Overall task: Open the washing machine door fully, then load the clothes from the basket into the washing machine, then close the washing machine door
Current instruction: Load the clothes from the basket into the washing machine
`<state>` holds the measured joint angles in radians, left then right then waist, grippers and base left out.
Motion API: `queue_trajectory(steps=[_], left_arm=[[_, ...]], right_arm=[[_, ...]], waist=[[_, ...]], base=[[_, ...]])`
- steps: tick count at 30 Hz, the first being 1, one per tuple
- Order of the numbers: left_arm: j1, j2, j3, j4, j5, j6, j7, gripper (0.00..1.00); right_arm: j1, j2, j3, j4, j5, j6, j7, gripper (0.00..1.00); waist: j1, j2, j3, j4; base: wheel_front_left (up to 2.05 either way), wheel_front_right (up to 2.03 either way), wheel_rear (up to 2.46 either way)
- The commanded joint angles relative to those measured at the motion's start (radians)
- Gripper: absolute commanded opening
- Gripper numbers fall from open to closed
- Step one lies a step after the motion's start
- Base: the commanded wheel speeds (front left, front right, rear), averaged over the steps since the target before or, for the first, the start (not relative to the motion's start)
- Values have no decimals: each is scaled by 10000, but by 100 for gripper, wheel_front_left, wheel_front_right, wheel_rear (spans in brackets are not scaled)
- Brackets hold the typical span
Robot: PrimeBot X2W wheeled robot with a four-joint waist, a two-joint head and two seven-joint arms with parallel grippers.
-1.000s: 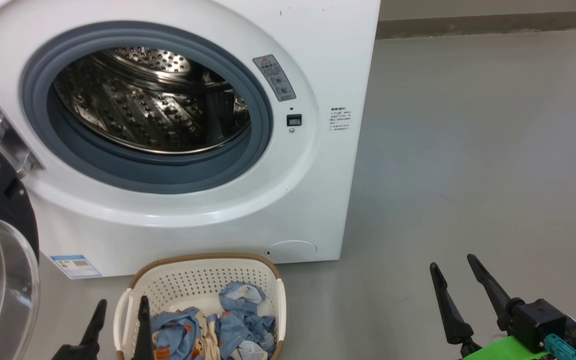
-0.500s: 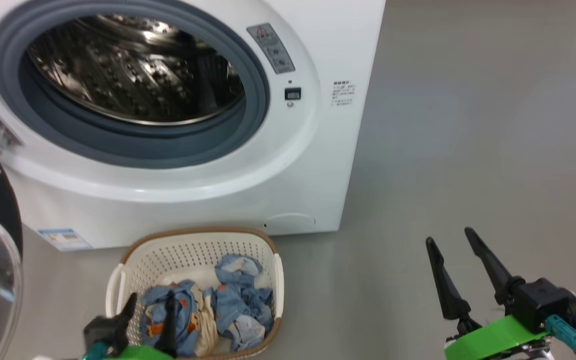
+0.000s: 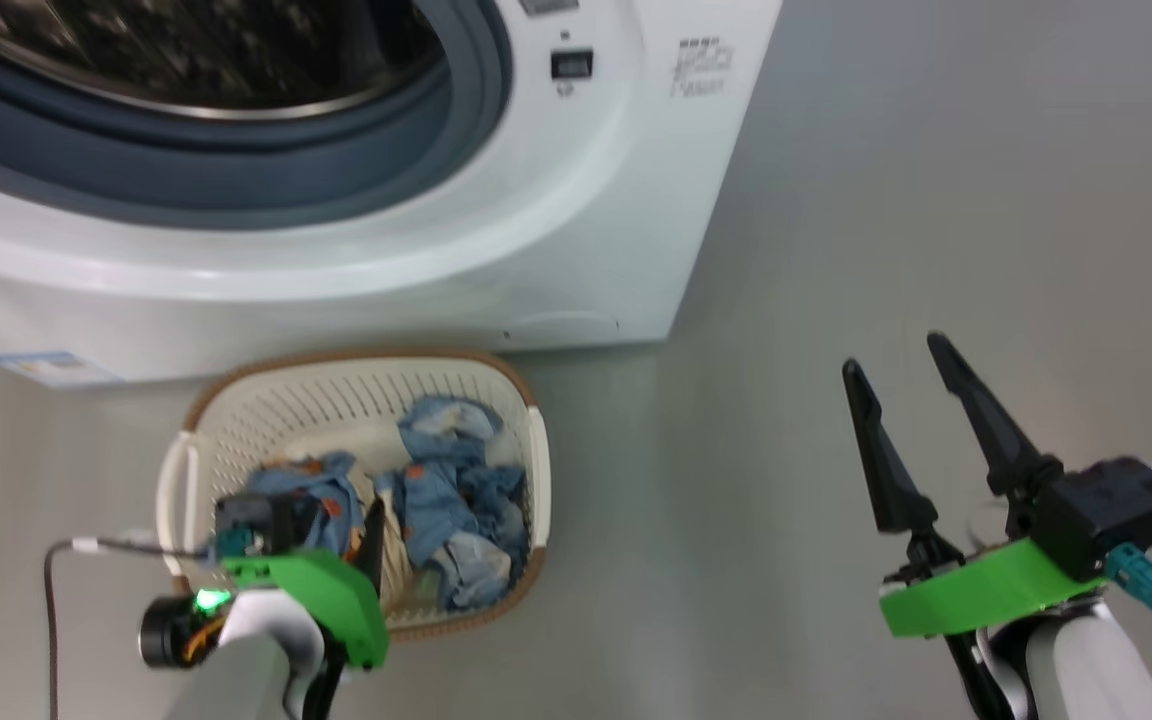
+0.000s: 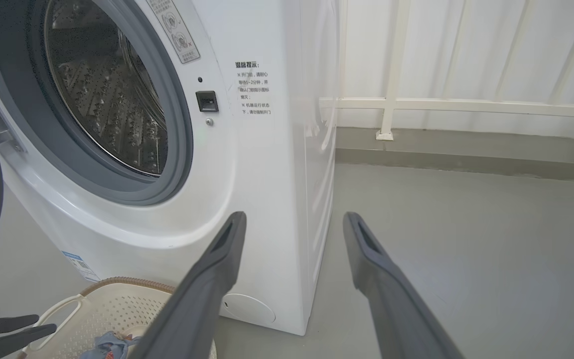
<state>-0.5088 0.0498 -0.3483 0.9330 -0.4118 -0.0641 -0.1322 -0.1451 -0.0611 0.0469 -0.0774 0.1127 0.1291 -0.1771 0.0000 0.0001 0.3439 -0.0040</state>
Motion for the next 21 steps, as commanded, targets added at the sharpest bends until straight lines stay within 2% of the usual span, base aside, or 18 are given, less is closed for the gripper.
queue_trajectory(steps=[1, 10, 21], left_arm=[[-461, 147, 205, 244, -102, -150, -75, 100], [-2503, 36, -10, 2273, -533, -506, -14, 100], [-3979, 178, 86, 3231, -1140, -646, 577, 100]], right_arm=[[-290, -40, 294, -330, -82, 16, -42, 100], [-1263, -124, 571, -529, 2, 16, -256, 100], [-2121, -135, 761, -737, 96, 16, -504, 100]], waist=[[0, -1, 1262, -296], [0, -1, 3235, -738], [0, -1, 5110, -1152]], base=[[0, 0, 0], [0, 0, 0], [0, 0, 0]])
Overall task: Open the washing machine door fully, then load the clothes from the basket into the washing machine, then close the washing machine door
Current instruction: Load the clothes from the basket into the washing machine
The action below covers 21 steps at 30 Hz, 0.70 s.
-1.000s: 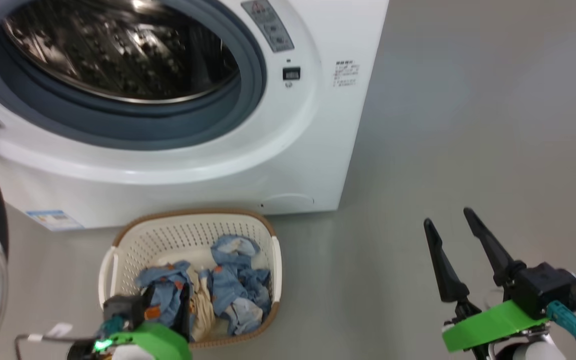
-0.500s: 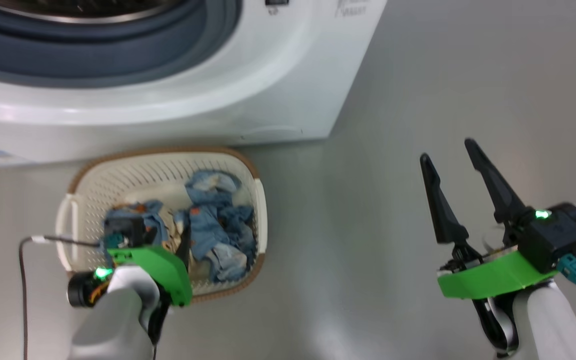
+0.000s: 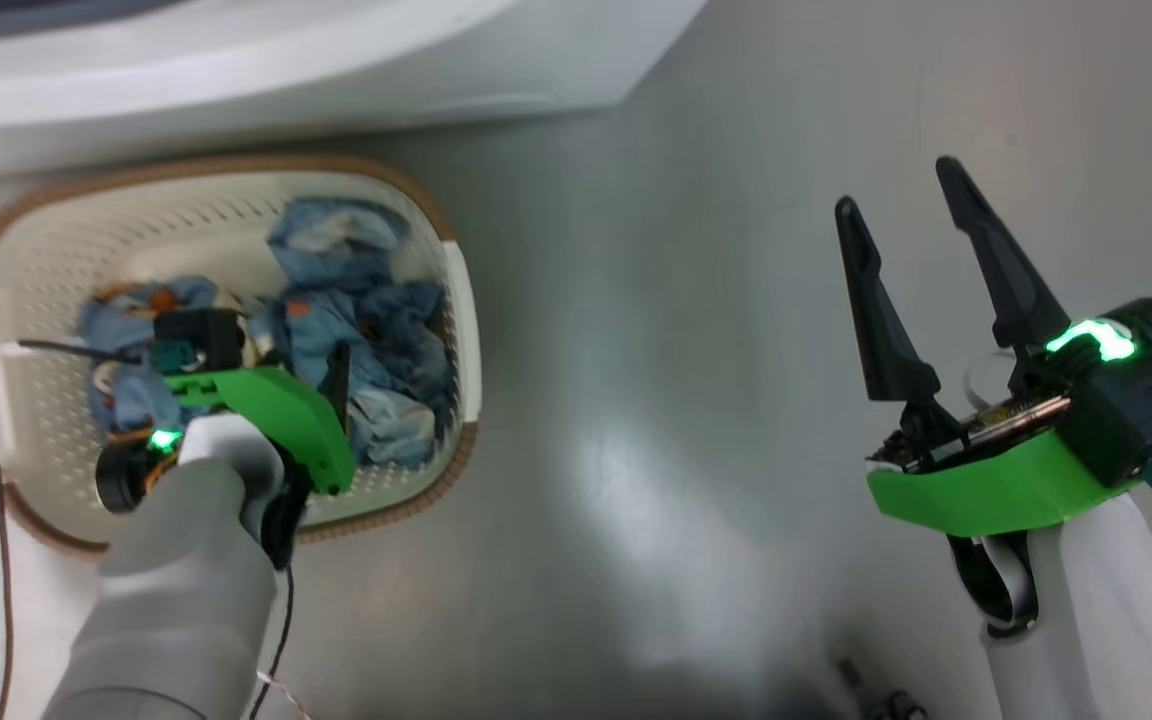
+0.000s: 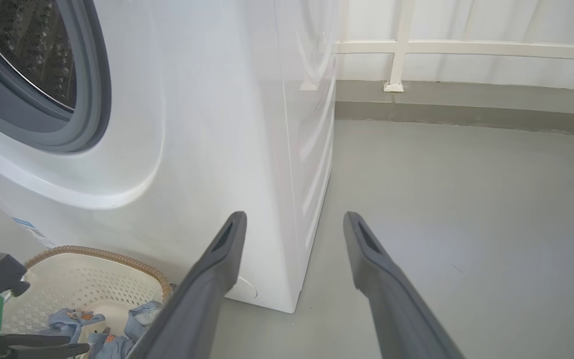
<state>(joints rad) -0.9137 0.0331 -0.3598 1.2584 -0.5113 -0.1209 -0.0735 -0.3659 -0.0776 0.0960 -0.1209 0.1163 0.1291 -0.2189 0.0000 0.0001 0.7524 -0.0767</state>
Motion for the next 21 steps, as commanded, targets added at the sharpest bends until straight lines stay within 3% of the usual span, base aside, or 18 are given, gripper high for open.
queue_trajectory(steps=[1, 8, 18, 19, 21], left_arm=[[71, 345, 201, -23, -145, -78, -10, 100], [-401, 645, 255, 163, -362, -87, 196, 100], [-793, 972, 264, 288, -449, 436, 500, 100], [-821, 982, 281, 293, -477, 478, 529, 94], [-872, 1004, 235, 301, -455, 580, 648, 48]], right_arm=[[87, 30, 270, -302, 59, 16, -86, 100], [-232, 58, 444, -392, 88, 16, -234, 100], [-289, 134, 731, -533, 200, 16, -350, 100], [-287, 138, 757, -545, 209, 16, -355, 100], [-287, 146, 785, -558, 221, 16, -366, 100]], waist=[[0, -1, 1025, -425], [0, -1, 1738, -652], [0, -1, 2316, -904], [0, -1, 2359, -929], [0, -1, 2412, -965]], base=[[0, 0, 0], [0, 0, 0], [0, 0, 0], [0, 0, 0], [0, 0, 0]])
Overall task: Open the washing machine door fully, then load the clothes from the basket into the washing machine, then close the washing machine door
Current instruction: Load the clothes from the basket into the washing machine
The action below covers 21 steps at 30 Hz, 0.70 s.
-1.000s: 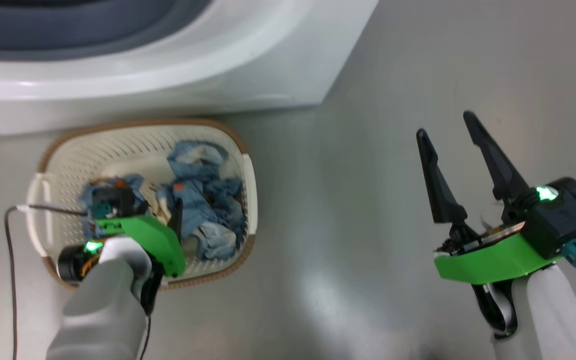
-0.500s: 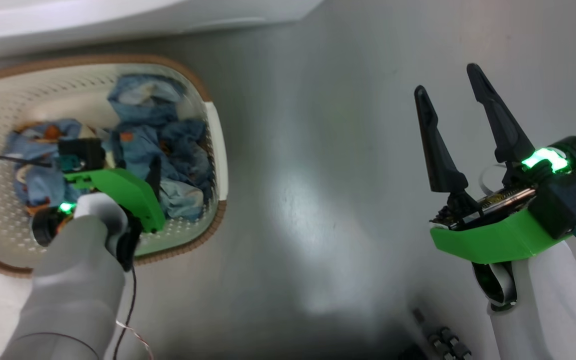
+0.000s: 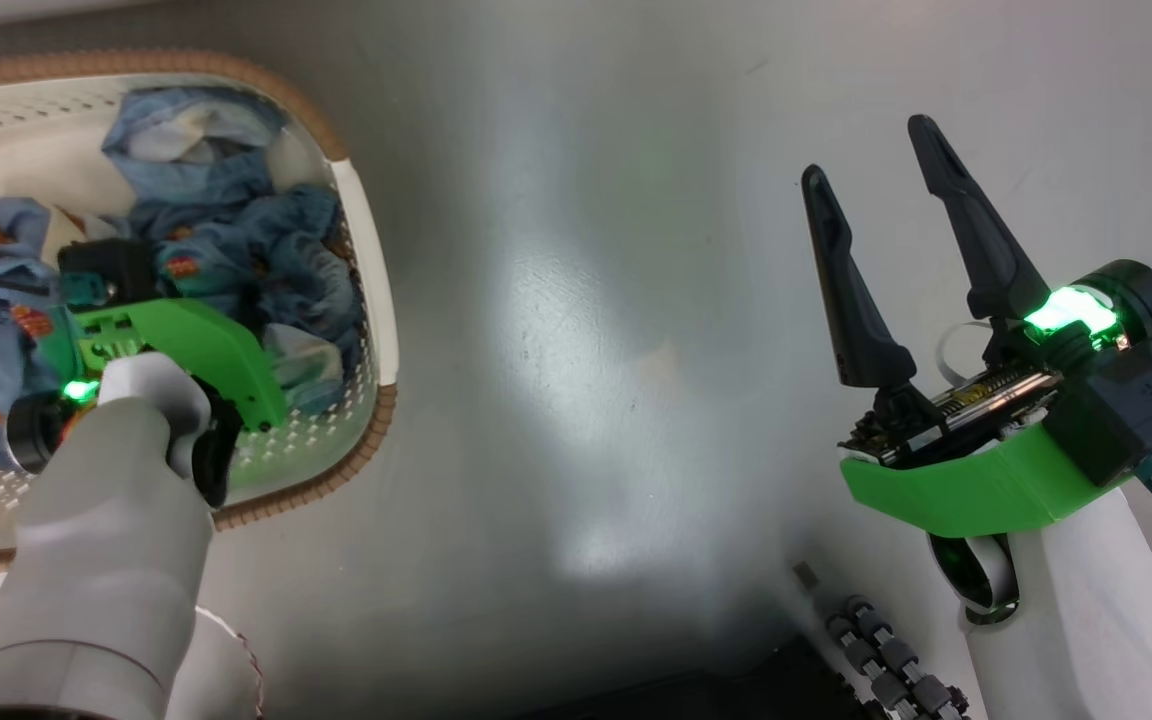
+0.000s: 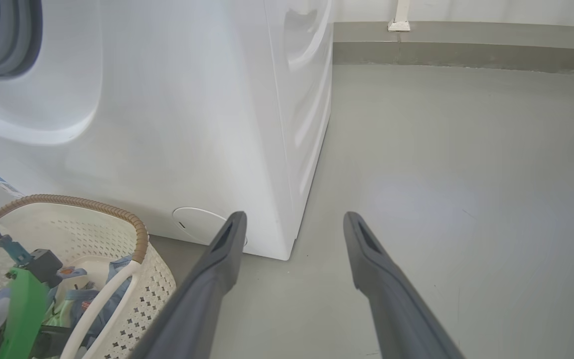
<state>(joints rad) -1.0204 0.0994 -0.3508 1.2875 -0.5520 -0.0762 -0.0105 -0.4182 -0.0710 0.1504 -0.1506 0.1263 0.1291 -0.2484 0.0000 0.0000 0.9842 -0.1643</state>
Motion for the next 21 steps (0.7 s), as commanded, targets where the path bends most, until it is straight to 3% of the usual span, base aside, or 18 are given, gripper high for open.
queue_trajectory(steps=[1, 2, 11, 21], left_arm=[[172, 349, 152, 12, -62, 197, 24, 33], [150, 357, 150, 15, -70, 257, 63, 0], [99, 331, 42, 26, -68, 438, -196, 0], [150, 109, -254, 27, 170, 573, -1850, 0]], right_arm=[[237, 85, 246, -267, 131, 16, -76, 100], [235, 90, 248, -268, 143, 16, -80, 100], [221, 129, 133, -202, 200, 16, -109, 100], [315, 123, -99, -81, 212, 16, -124, 100]], waist=[[0, 0, 119, -107], [0, 0, 143, -125], [0, 0, 123, -28], [0, 0, -380, 463]], base=[[0, 0, 0], [0, 0, 0], [0, 0, 0], [0, 0, 0]])
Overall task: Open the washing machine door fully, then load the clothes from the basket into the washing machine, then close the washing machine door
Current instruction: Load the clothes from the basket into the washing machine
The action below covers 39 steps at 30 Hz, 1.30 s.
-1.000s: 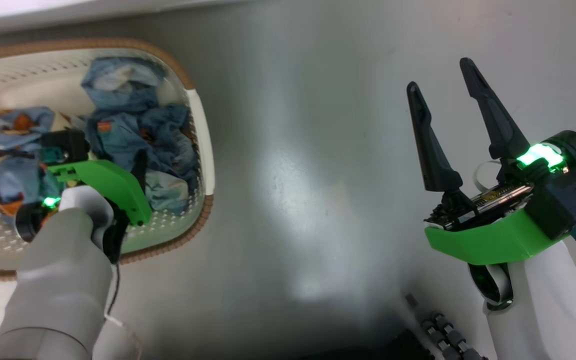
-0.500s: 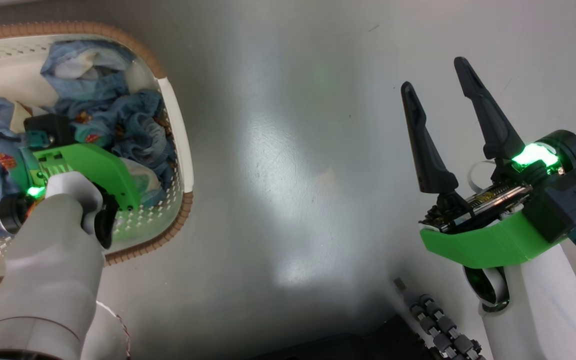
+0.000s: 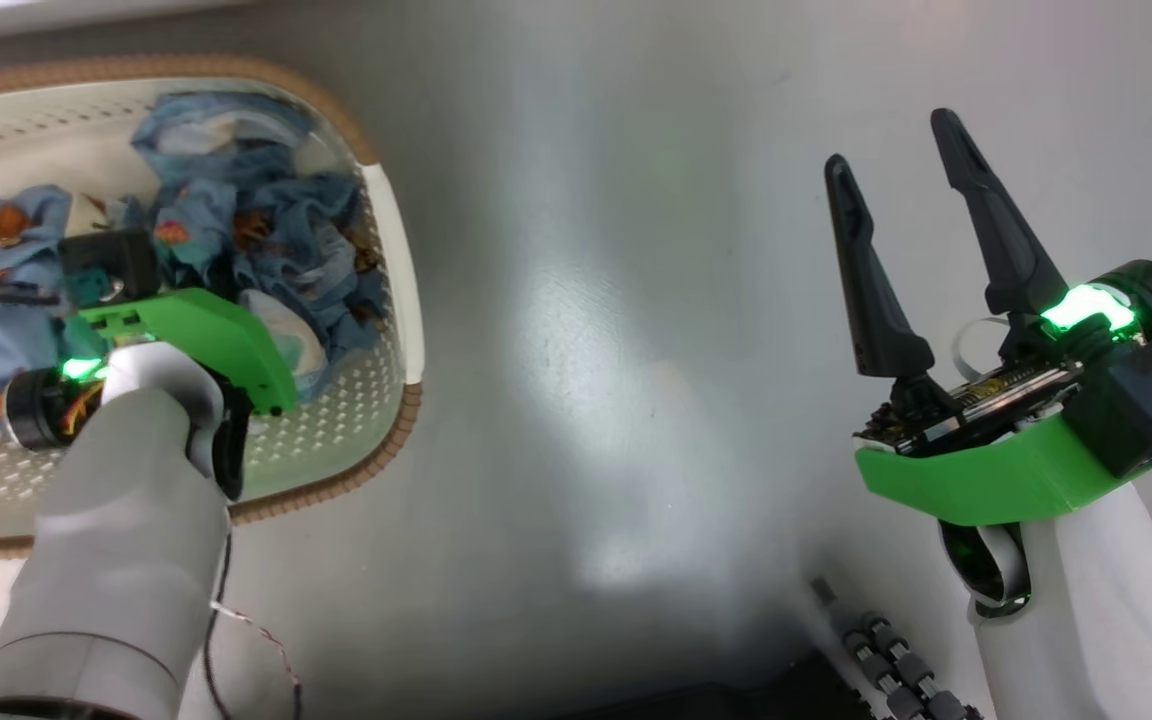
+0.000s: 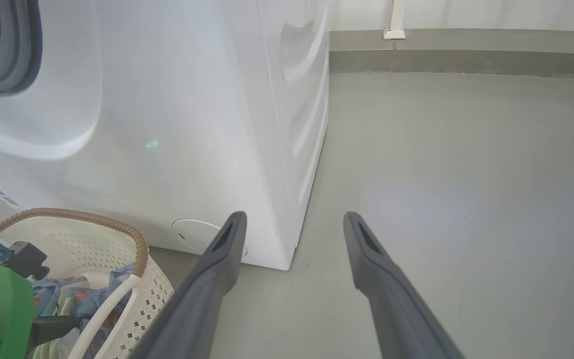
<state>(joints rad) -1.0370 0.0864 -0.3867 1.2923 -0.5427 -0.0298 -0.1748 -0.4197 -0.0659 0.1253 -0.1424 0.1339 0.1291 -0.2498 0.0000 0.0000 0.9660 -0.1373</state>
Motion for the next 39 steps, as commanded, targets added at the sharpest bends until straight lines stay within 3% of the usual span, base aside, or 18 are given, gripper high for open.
queue_trajectory(steps=[1, 12, 24, 39], left_arm=[[315, 239, 104, -21, 78, 109, -207, 0], [680, -51, 72, -670, 191, 257, -859, 0], [2509, 147, 882, -3564, 1040, 783, -868, 0], [5790, 376, 2089, -7142, 2315, 902, -869, 0]], right_arm=[[331, 71, 152, -163, 135, 16, -111, 100], [698, -117, -127, 8, 63, 16, -90, 100], [1474, -190, -462, 233, -12, 16, 190, 100], [2599, -107, -621, 969, 18, 16, 379, 100]], waist=[[0, 0, -199, 193], [0, 0, -1405, 823], [0, 0, -3236, 1285], [0, 0, -6024, 1751]], base=[[0, 0, 0], [0, 0, 0], [0, 0, 0], [0, 0, 0]])
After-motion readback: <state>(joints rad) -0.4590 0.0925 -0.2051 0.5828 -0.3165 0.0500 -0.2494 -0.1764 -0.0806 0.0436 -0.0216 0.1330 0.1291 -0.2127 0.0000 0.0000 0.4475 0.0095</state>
